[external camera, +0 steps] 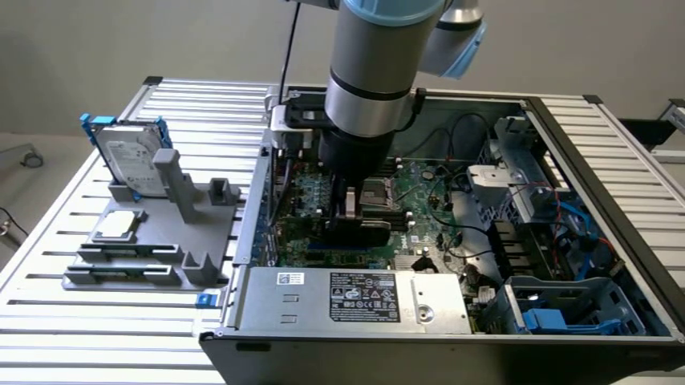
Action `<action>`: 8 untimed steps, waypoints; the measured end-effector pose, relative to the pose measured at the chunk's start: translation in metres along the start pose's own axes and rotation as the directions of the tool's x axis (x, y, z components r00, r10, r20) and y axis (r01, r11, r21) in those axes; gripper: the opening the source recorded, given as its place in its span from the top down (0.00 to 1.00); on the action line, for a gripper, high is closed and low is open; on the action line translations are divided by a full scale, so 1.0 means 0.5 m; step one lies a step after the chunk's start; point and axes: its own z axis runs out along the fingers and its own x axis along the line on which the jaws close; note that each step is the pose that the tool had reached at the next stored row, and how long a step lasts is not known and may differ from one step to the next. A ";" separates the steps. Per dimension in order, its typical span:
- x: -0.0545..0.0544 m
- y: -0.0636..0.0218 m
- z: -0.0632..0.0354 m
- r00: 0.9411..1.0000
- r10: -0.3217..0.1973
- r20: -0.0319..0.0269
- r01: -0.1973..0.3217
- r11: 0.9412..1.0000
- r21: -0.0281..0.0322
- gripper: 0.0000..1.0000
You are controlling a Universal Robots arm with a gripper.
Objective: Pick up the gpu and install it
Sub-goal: 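Insert the gpu into the slot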
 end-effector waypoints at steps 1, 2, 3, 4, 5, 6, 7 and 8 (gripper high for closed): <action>0.000 0.000 0.000 1.000 0.000 0.000 0.000 1.000 0.000 0.62; 0.000 0.000 0.000 1.000 0.000 0.000 0.000 1.000 0.000 0.69; 0.000 0.000 0.000 1.000 0.000 0.000 0.000 1.000 0.000 0.74; 0.000 0.000 0.000 1.000 0.000 0.000 0.000 1.000 0.000 0.74; 0.000 0.000 0.000 1.000 0.000 0.000 0.000 1.000 0.000 0.74; 0.000 0.000 0.000 1.000 0.000 0.000 0.000 1.000 0.000 0.74; 0.000 0.000 0.000 1.000 0.000 0.000 0.000 1.000 0.000 0.74; 0.000 0.000 0.000 1.000 0.000 0.000 0.000 1.000 0.000 0.74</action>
